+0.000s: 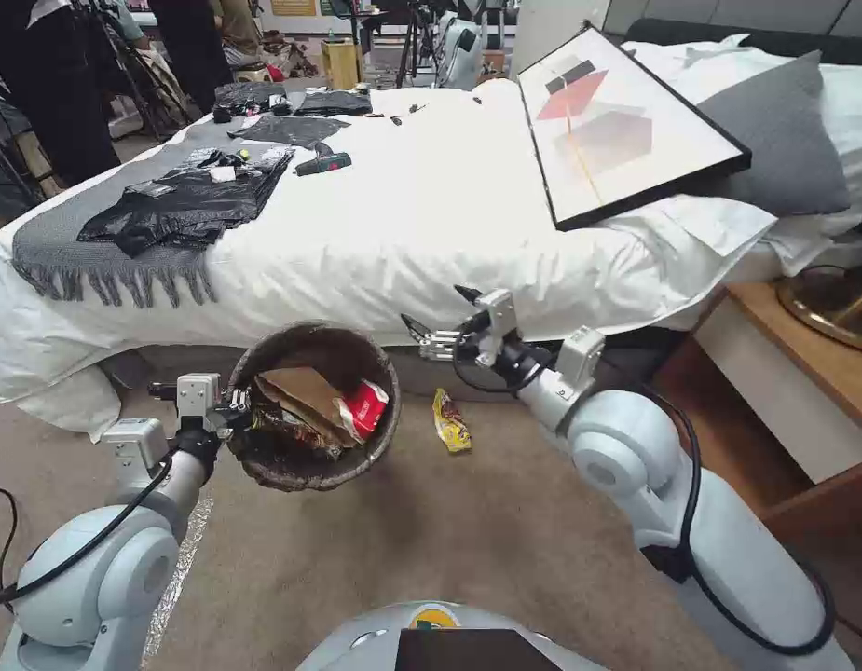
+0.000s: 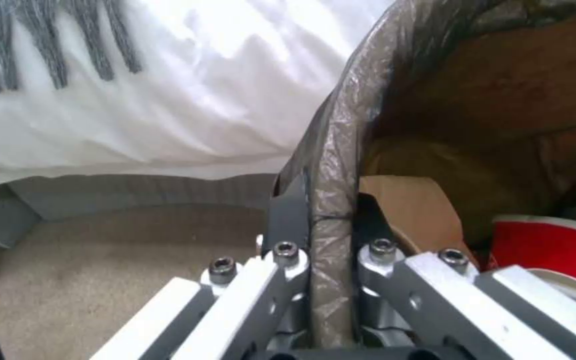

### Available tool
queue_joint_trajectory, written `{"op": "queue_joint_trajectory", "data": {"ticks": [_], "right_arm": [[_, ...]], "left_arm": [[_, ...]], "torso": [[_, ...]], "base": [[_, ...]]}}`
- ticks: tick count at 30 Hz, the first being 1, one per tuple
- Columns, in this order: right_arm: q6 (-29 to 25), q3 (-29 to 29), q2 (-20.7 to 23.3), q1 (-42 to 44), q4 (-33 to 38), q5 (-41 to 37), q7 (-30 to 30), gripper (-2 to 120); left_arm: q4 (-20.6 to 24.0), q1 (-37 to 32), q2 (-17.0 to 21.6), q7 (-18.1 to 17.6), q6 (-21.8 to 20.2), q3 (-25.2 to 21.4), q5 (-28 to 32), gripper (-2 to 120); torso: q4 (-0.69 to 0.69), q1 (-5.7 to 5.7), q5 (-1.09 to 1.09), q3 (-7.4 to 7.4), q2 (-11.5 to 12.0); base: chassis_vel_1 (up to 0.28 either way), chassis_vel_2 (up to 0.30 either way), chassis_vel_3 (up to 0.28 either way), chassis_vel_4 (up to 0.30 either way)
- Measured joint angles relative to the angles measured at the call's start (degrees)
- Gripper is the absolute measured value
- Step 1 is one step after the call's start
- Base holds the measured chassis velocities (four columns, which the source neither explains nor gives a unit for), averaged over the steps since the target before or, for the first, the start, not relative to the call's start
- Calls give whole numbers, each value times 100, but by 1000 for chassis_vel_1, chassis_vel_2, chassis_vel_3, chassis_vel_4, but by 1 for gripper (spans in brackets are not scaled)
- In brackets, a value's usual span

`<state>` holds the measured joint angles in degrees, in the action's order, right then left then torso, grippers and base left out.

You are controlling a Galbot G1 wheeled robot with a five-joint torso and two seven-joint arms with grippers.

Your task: Pick up the trash bin, then pick up the garbage from the floor and place it into the trash bin.

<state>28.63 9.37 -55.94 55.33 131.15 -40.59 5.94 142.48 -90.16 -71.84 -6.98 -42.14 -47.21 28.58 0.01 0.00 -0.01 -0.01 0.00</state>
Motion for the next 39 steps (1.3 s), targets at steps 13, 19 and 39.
{"op": "queue_joint_trajectory", "data": {"ticks": [13,19,39], "right_arm": [[71,523,-60,918,-373,-31,463,100],[94,393,-221,1096,-681,-18,640,100],[117,-19,-1115,890,-2552,152,926,100]], "left_arm": [[-17,27,23,-2,0,-29,53,2],[-10,32,63,-3,0,-57,100,2],[18,14,82,5,0,-94,138,2]], "torso": [[-1,0,1,0,0],[0,0,1,0,0],[0,0,2,1,0]], "base": [[0,0,0,0],[0,0,0,0],[0,0,0,0]]}}
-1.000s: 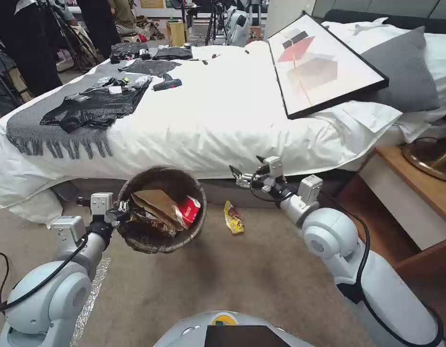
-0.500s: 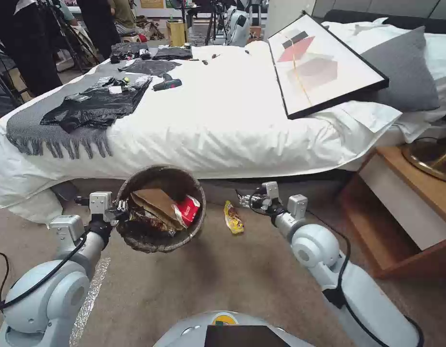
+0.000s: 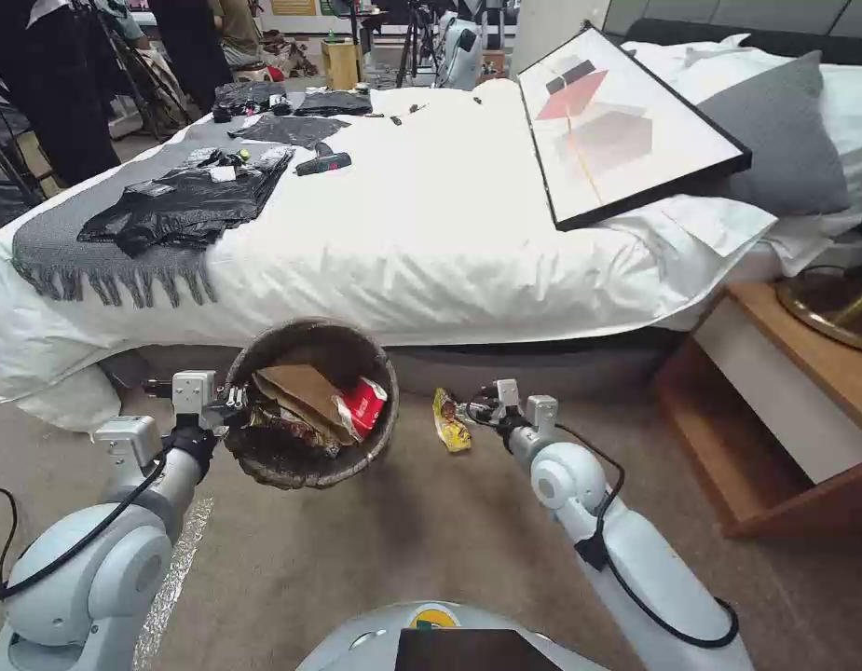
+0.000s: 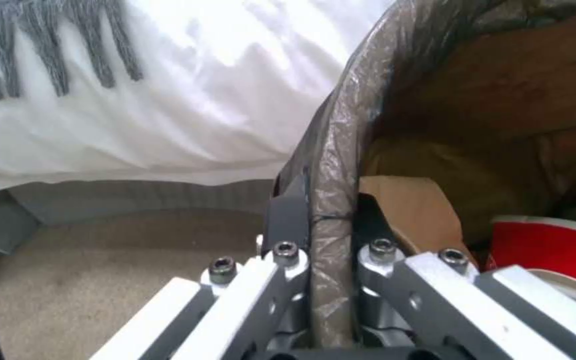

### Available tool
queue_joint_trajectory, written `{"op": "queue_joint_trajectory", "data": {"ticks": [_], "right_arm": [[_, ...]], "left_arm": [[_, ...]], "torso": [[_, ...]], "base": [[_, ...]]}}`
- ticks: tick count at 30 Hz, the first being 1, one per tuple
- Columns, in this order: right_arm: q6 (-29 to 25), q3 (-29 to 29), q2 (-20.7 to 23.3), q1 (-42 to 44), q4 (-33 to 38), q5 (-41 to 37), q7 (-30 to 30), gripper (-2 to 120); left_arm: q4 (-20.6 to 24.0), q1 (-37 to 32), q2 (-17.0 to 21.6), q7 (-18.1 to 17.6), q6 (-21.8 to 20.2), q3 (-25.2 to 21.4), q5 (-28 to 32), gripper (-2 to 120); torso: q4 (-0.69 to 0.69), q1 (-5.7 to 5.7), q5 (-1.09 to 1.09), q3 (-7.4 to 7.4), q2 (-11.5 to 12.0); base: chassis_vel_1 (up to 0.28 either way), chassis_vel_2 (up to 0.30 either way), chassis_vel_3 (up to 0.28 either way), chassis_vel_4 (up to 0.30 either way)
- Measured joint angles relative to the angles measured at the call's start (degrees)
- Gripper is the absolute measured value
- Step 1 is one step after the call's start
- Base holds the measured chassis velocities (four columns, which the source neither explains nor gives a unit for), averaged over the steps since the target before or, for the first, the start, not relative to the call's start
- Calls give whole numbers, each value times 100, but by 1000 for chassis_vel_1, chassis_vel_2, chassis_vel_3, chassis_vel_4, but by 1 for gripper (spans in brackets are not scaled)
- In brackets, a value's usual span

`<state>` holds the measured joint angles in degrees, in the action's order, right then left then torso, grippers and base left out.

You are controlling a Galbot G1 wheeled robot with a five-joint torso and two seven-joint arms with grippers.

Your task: Pick up the trash bin, then pick up the garbage from the floor and place it into the trash bin.

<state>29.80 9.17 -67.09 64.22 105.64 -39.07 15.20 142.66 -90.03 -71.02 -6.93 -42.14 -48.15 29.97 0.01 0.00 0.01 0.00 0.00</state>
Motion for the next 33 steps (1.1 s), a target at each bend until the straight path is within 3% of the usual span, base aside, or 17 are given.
{"op": "queue_joint_trajectory", "data": {"ticks": [13,33], "right_arm": [[-207,-99,-532,-431,-1368,674,-497,100],[-555,-150,-845,-927,-2852,1230,-900,100]], "left_arm": [[49,-32,-13,2,0,23,-7,2],[60,-87,-53,3,0,31,-20,2]], "torso": [[0,0,0,0,0],[-1,0,-1,0,0]], "base": [[0,0,0,0],[0,0,0,0]]}}
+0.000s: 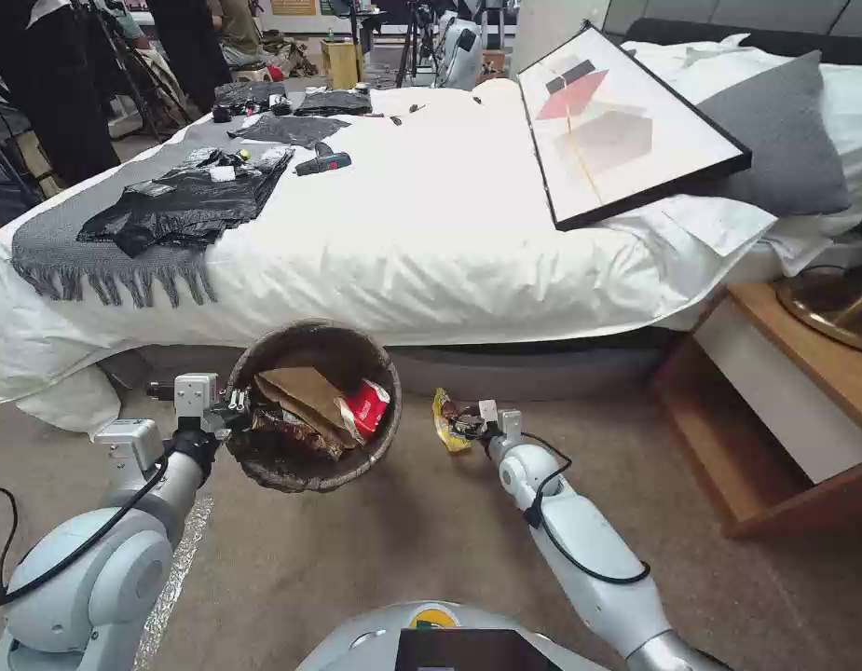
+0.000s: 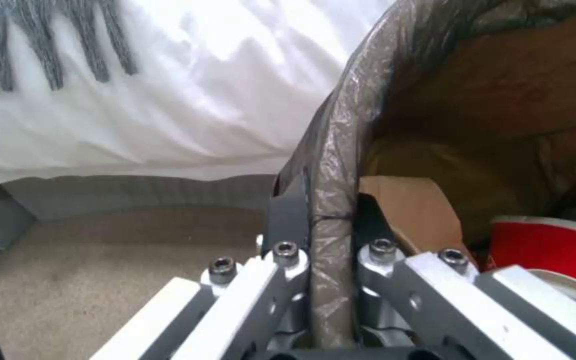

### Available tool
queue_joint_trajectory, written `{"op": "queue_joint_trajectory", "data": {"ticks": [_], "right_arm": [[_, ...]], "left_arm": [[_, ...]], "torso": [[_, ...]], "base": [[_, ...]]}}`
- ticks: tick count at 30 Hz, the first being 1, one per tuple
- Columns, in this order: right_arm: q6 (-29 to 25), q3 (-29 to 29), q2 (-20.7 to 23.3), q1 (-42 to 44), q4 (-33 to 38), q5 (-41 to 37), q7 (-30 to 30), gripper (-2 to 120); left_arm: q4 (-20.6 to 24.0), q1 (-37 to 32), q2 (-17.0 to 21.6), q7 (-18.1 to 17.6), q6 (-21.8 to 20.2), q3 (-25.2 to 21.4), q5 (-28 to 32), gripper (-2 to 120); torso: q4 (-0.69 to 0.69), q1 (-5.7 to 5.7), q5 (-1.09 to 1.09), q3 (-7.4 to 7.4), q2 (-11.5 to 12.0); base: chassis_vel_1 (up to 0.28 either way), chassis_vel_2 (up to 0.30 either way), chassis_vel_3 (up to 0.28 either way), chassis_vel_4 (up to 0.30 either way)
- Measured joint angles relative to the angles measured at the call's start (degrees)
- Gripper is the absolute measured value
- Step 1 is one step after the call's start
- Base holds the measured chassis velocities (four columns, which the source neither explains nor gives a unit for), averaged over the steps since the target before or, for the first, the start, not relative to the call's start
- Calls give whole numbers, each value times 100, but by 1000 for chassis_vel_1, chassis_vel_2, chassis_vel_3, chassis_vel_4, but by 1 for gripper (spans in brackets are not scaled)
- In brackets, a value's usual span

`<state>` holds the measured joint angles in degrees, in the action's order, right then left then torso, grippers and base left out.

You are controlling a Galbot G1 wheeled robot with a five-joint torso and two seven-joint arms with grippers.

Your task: Pick up the trash bin, then pick up the garbage from the floor and place it into the trash bin.

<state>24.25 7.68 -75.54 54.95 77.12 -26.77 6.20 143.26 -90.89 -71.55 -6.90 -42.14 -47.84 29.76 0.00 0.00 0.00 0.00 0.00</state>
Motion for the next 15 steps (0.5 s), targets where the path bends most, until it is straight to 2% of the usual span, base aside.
{"op": "queue_joint_trajectory", "data": {"ticks": [9,15], "right_arm": [[-199,-42,-179,-433,-973,426,-250,100],[-240,-82,-255,-607,-1303,519,-318,100]], "left_arm": [[0,-25,-7,0,0,-7,-3,2],[0,-17,-24,1,0,0,-11,2]], "torso": [[0,0,0,0,0],[0,0,0,0,0]], "base": [[0,0,0,0],[0,0,0,0]]}}
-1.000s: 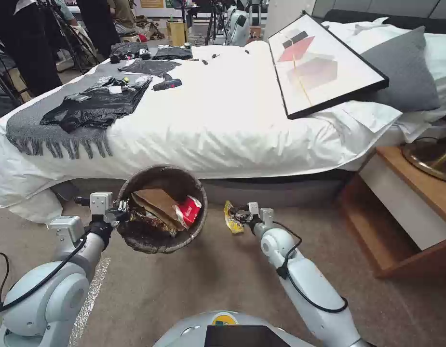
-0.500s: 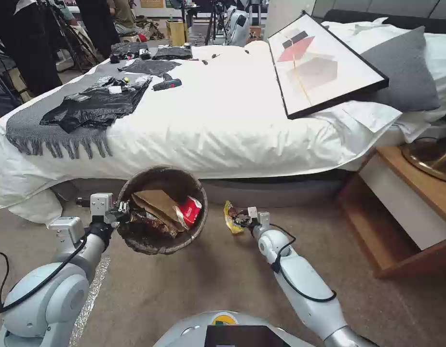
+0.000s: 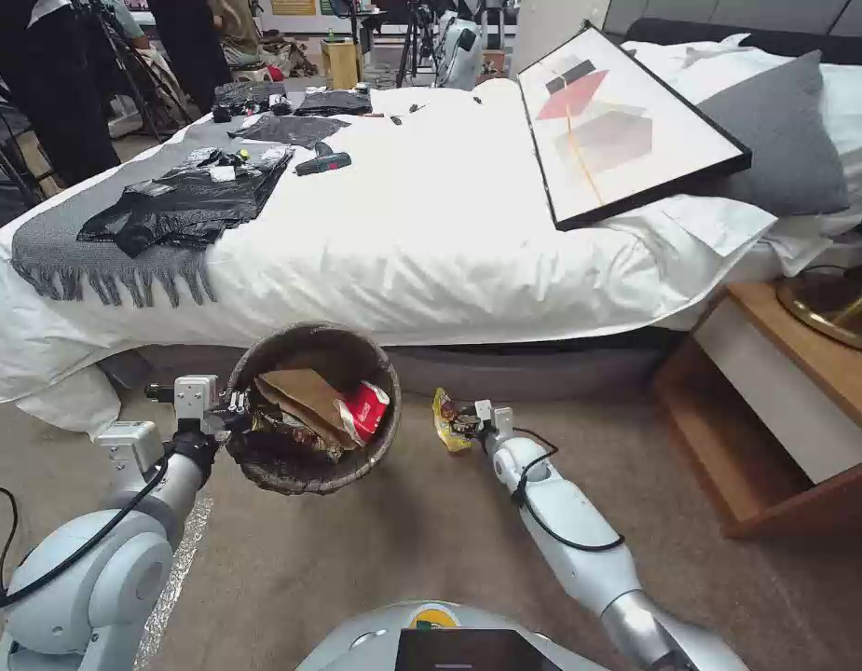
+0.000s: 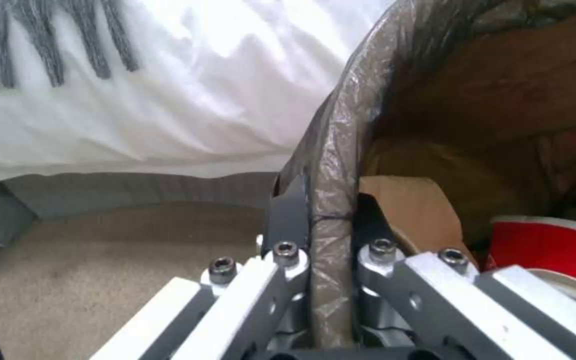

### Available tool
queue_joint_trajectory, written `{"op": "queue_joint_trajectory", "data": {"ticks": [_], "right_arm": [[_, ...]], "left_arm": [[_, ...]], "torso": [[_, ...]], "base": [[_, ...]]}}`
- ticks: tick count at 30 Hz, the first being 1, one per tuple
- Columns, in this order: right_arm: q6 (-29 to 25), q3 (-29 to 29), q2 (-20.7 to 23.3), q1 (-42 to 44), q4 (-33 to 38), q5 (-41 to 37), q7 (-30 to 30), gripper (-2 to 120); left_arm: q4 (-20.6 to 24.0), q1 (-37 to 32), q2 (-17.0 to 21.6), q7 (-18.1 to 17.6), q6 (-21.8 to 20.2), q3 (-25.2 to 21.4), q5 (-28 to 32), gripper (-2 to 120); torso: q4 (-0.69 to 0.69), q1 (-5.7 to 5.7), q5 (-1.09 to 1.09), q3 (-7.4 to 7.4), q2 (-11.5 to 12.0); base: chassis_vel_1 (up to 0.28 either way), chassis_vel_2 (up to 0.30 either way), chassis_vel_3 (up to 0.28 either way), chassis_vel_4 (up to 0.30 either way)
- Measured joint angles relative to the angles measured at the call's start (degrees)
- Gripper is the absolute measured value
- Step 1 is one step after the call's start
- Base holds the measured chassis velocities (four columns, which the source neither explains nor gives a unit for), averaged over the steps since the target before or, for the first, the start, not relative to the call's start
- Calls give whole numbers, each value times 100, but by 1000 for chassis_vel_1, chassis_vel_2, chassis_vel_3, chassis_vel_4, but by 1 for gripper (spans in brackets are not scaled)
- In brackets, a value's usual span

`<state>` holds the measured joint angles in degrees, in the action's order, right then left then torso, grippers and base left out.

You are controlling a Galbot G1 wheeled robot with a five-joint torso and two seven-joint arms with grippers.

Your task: Pick up the trash bin, then pick up the garbage from the floor and place it into the trash bin.

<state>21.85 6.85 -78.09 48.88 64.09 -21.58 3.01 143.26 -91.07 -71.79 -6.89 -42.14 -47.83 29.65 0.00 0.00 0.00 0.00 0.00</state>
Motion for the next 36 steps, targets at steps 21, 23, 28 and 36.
{"op": "queue_joint_trajectory", "data": {"ticks": [21,23,28,36], "right_arm": [[-170,-59,-232,-182,-588,437,-137,100],[-176,-57,-243,-191,-613,454,-140,100],[-206,-46,-305,-207,-710,531,-155,100],[-258,-33,-414,-209,-790,680,-173,100]], "left_arm": [[-2,10,0,10,0,30,-13,2],[-2,12,3,11,0,31,-13,2],[-2,16,12,15,0,29,-13,2],[-2,22,6,19,0,27,-13,2]], "torso": [[0,0,0,0,0],[0,0,0,0,0],[0,0,0,0,0],[0,0,0,0,0]], "base": [[0,0,0,0],[0,0,0,0],[0,0,0,0],[0,0,0,0]]}}
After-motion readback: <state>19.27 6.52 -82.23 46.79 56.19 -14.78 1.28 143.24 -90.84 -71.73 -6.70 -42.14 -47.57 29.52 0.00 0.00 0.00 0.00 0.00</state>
